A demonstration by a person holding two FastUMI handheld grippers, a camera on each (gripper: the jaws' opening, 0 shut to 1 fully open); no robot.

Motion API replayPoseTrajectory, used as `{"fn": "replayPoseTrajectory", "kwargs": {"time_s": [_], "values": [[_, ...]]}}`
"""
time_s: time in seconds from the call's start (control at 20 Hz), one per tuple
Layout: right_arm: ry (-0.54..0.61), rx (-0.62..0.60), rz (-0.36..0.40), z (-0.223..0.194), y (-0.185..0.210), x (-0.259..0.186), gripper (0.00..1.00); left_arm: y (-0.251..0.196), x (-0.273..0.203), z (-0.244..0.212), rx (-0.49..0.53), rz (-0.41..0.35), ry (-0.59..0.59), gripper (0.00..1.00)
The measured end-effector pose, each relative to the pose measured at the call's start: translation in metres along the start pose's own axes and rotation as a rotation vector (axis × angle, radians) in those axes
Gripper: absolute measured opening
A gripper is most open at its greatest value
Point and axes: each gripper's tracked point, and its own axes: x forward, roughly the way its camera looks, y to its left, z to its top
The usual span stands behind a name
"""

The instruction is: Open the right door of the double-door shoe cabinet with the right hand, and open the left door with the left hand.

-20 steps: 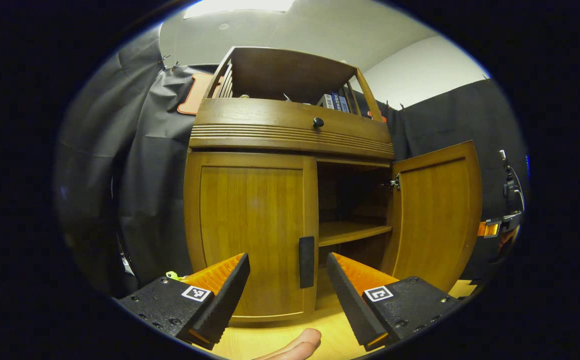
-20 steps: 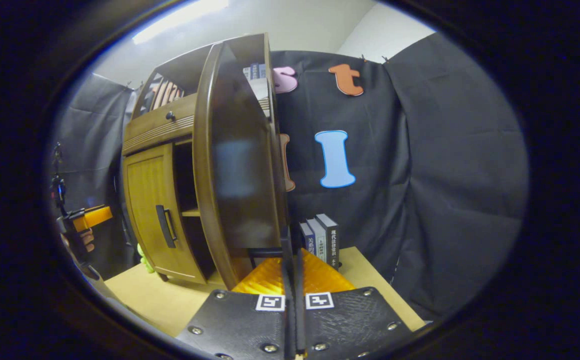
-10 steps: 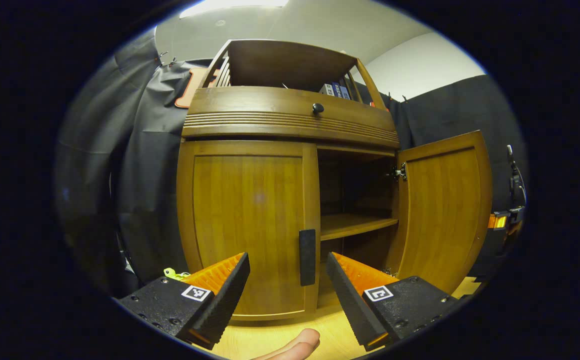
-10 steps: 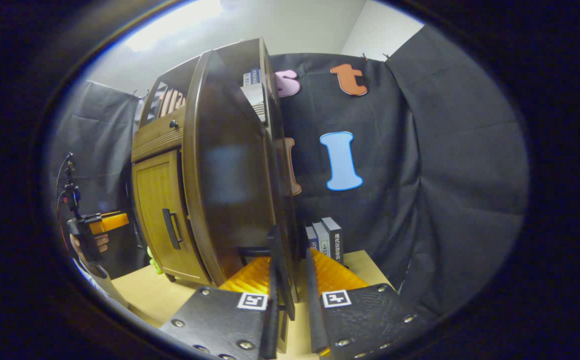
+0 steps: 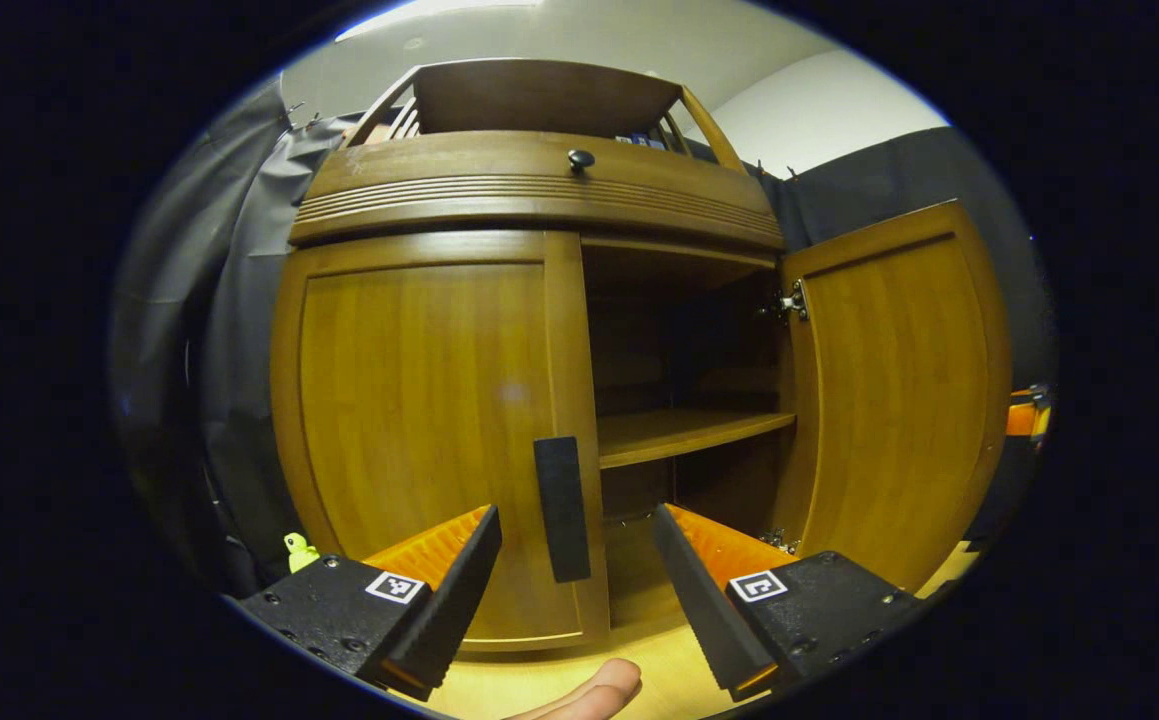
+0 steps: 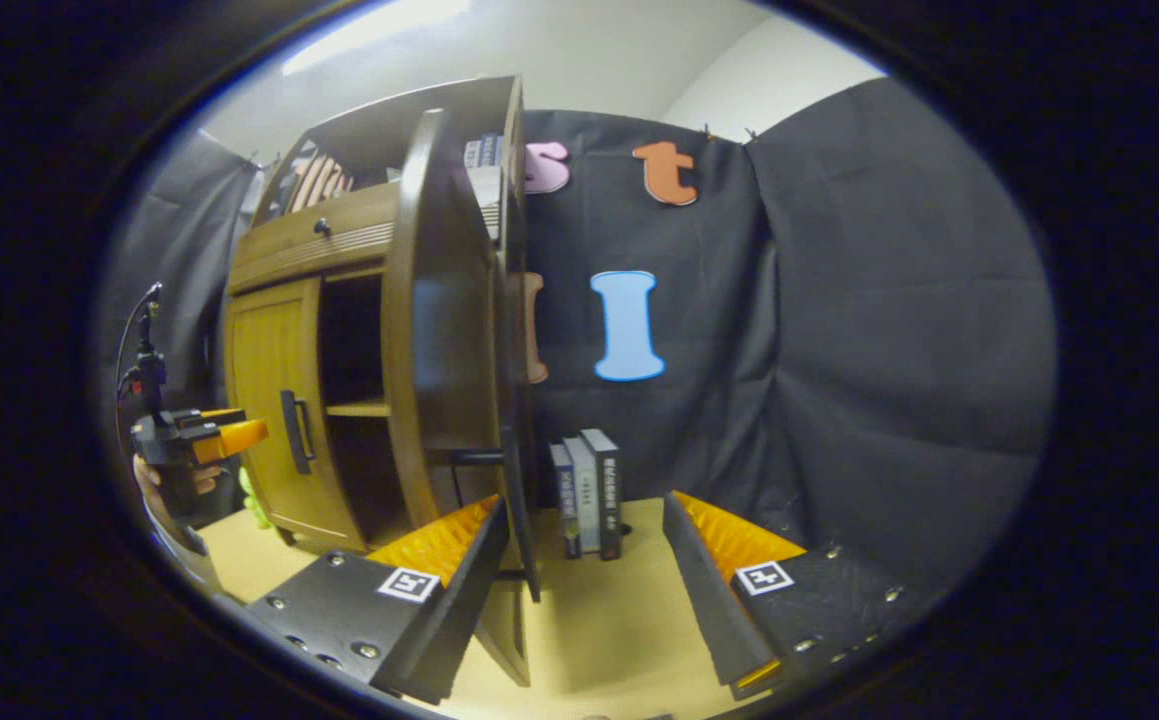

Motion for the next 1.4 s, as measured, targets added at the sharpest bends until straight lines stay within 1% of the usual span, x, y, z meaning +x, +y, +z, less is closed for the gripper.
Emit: {"fn": "replayPoseTrajectory", "kwargs": {"time_s": [0.05,0.1,0.15,0.25,0.3,0.35,0.4,0.45,0.5,0.55,0.6,0.65,0.7,0.8,0.85,0.9,0.95,1.1,1.15,1.2,1.25,1.3,1.35,1.4], "values": [[-0.023,0.03,0.021,0.006,0.007,-0.013,0.93,-0.001,0.007,-0.005,0.005,0.001,-0.002,0.94],[-0.053,0.065,0.031,0.015,0.013,-0.023,1.0,-0.001,0.014,-0.01,0.007,0.0,-0.009,0.95],[-0.084,0.088,0.023,0.022,0.013,-0.035,0.99,-0.004,0.021,-0.015,0.014,-0.006,-0.002,0.96],[-0.127,0.105,-0.049,0.032,0.002,-0.055,0.99,0.0,0.036,-0.023,0.001,0.013,0.01,0.96],[-0.14,0.108,-0.087,0.035,0.001,-0.064,0.95,0.004,0.04,-0.023,-0.01,0.029,0.0,0.94],[-0.147,0.105,-0.11,0.034,0.003,-0.073,0.99,0.008,0.045,-0.02,-0.015,0.036,-0.019,0.94],[-0.153,0.101,-0.118,0.034,0.01,-0.084,0.99,0.009,0.051,-0.016,-0.02,0.036,-0.042,0.94],[-0.165,0.105,-0.114,0.037,0.019,-0.094,0.94,0.008,0.056,-0.012,-0.02,0.031,-0.065,0.94],[-0.184,0.114,-0.101,0.04,0.029,-0.103,0.99,0.012,0.06,-0.012,-0.018,0.044,-0.079,0.89],[-0.202,0.126,-0.084,0.044,0.038,-0.111,0.99,0.014,0.067,-0.013,-0.014,0.05,-0.085,0.8],[-0.217,0.138,-0.069,0.047,0.047,-0.117,0.95,0.012,0.072,-0.021,-0.004,0.039,-0.054,0.72],[-0.223,0.141,-0.064,0.047,0.052,-0.122,0.99,0.014,0.074,-0.029,0.016,0.043,-0.023,0.63],[-0.226,0.133,-0.058,0.048,0.058,-0.124,0.94,0.019,0.077,-0.034,0.027,0.061,-0.008,0.55],[-0.218,0.106,-0.041,0.05,0.071,-0.127,0.94,0.021,0.081,-0.027,0.003,0.061,-0.031,0.41],[-0.217,0.088,-0.037,0.052,0.077,-0.129,0.94,0.021,0.077,-0.034,-0.008,0.052,-0.003,0.34],[-0.216,0.072,-0.037,0.054,0.081,-0.129,0.99,0.022,0.077,-0.033,-0.014,0.037,-0.004,0.34],[-0.214,0.057,-0.033,0.057,0.086,-0.132,0.99,0.021,0.075,-0.032,-0.027,0.022,0.004,0.33],[-0.196,0.039,-0.011,0.062,0.103,-0.133,0.99,0.019,0.063,-0.032,-0.049,-0.016,0.023,0.31],[-0.187,0.028,-0.011,0.063,0.107,-0.134,0.99,0.018,0.057,-0.033,-0.054,-0.025,0.024,0.31],[-0.177,0.012,-0.01,0.063,0.111,-0.136,0.94,0.017,0.053,-0.032,-0.059,-0.035,0.027,0.31],[-0.174,0.003,-0.008,0.064,0.114,-0.139,0.95,0.017,0.047,-0.032,-0.064,-0.045,0.029,0.31],[-0.165,0.003,-0.007,0.064,0.117,-0.141,0.99,0.016,0.042,-0.031,-0.063,-0.059,0.032,0.31],[-0.154,0.004,-0.002,0.063,0.122,-0.139,0.95,0.016,0.036,-0.031,-0.068,-0.071,0.034,0.31],[-0.148,-0.001,0.013,0.061,0.129,-0.141,1.0,0.015,0.029,-0.03,-0.074,-0.082,0.041,0.3]]}}
